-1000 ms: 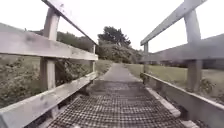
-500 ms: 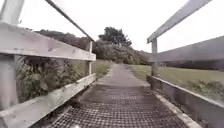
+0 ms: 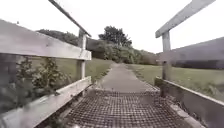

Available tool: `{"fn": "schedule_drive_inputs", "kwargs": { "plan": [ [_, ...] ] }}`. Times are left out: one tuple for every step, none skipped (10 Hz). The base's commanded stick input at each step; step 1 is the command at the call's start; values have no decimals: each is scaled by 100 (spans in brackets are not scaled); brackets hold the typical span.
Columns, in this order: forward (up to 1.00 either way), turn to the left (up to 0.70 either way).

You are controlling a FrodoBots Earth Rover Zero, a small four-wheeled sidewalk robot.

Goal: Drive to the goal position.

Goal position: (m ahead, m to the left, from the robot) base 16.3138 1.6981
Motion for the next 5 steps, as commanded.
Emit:
{"fn": "schedule_drive_inputs", "kwargs": {
  "plan": [
    [100, -40],
    [100, -34],
    [100, -11],
    [100, 0],
    [100, 0]
  ]
}}
